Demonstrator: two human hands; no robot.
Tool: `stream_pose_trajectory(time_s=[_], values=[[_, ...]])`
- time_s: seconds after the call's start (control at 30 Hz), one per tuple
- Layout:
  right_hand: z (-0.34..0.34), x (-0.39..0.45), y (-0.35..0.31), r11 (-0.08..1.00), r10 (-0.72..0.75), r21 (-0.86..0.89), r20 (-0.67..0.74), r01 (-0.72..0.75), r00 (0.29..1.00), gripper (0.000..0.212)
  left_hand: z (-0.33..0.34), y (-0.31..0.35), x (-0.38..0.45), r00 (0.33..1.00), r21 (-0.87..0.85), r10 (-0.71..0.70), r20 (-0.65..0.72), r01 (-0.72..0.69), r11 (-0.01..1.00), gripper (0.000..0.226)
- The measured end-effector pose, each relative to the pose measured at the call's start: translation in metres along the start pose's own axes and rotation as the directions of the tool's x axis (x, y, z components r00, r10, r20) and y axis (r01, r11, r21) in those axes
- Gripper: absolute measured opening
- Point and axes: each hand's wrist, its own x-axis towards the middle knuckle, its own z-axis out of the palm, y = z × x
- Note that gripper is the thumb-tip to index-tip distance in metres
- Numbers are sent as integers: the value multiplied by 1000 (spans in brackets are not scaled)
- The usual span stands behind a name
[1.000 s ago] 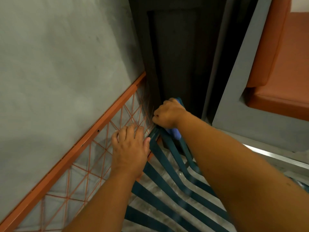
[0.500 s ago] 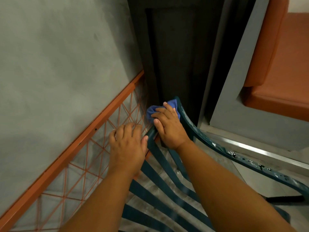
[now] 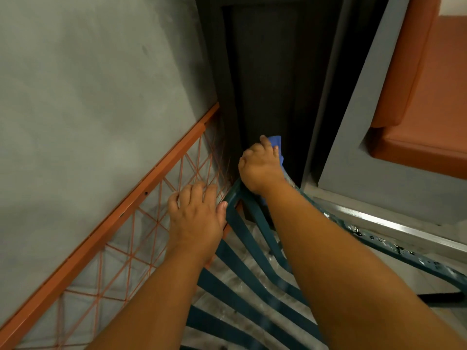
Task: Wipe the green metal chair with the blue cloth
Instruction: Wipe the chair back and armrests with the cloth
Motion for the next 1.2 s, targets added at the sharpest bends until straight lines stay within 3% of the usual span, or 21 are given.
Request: stream_pose_trajectory(time_s=[0.17,0.27,0.47,0.6,0.73,0.87,0.93,1.07,1.2], values=[[18,-58,-15,935,-187,265,-193,235,963,34,-1,0,1,1000,-6,13,5,-13,1000,49],[14,-61,-8,916,-243,287,-155,279,958,36,-1,0,-1,1000,10,9,4,-9,1000,50],[-1,-17,-5,976,3,219,-30,4,1000,47,-1,1,-2,1000,10,5,-13,-5,1000,51],[9,-39,-19,919,119,386,-68,-84,991,54,-1,1,-2,1000,0,13,-14,-13,1000,50],[21,-59,-25,810,168,581,-98,-80,981,51,-1,1,-1,1000,7,19,-5,-19,1000,52],[9,-36,-21,893,152,432,-26,-126,988,50,-2,3,0,1000,-4,24,-9,-24,1000,52],[3,-34,-23,875,199,451,-8,-174,980,49,-1,2,-1,999,-14,28,-31,-29,999,51],[14,-62,-23,888,138,456,-148,-56,979,49,1,1,-1,998,-13,42,-43,-42,999,48],[11,-88,-5,674,236,737,-149,-51,960,38,0,2,3,995,-9,100,-30,-100,995,37]])
